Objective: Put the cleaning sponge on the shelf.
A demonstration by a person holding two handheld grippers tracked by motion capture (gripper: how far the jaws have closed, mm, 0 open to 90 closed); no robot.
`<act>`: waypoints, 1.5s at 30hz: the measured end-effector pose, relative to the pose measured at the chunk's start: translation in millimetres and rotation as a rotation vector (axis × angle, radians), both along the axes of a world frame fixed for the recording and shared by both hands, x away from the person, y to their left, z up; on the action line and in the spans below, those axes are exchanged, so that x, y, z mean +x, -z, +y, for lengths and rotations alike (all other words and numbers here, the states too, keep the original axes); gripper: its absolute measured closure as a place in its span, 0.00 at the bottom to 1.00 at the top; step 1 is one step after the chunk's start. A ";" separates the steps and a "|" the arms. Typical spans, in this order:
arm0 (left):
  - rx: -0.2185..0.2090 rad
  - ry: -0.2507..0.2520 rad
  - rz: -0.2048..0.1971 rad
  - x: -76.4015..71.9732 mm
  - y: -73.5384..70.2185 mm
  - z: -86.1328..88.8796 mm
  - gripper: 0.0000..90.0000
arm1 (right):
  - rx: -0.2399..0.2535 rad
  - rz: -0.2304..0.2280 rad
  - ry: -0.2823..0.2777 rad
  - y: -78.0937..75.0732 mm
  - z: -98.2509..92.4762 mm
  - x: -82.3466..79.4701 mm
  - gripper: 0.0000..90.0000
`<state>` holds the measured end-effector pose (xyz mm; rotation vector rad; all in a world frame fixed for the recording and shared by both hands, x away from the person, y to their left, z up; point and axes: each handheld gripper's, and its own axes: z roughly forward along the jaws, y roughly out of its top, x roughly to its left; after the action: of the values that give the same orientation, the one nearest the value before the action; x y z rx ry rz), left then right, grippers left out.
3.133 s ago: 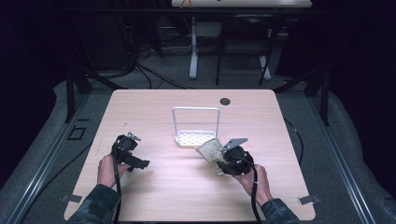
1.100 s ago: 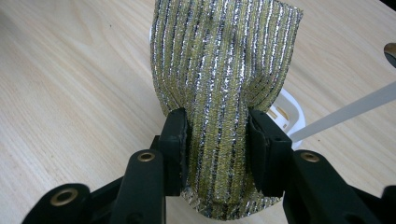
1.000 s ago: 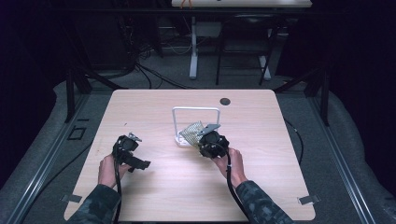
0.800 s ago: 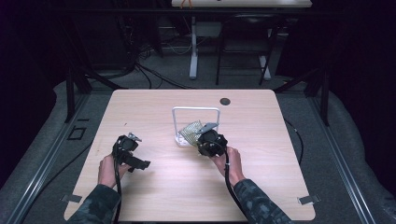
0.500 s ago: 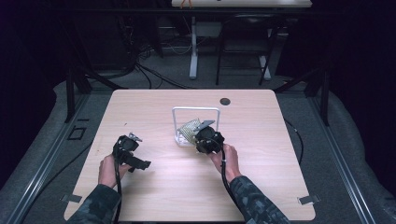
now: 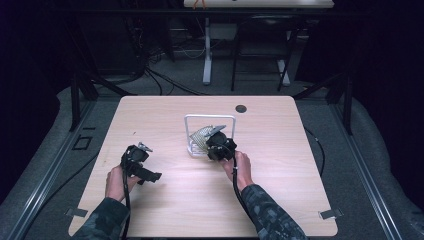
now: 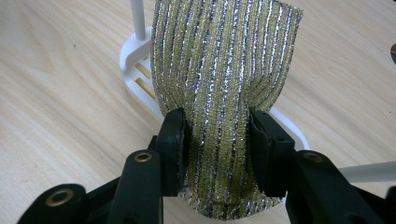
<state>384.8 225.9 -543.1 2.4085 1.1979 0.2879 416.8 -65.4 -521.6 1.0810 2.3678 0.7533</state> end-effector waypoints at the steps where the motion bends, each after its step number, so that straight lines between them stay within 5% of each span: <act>1: -0.001 0.000 0.000 0.1 0.1 0.0 0.00 | -0.003 0.000 0.003 0.8 0.2 0.7 0.67; 24: 0.000 0.006 0.003 0.7 0.7 0.0 0.00 | -0.010 0.045 0.028 14.0 12.8 15.4 0.62; 45: -0.002 0.006 0.005 0.6 0.9 0.1 0.00 | 0.010 0.047 0.024 12.3 10.3 18.2 0.43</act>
<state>385.4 226.0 -544.0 2.4119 1.1927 0.2789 435.0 -55.1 -533.9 1.1416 2.3883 0.7392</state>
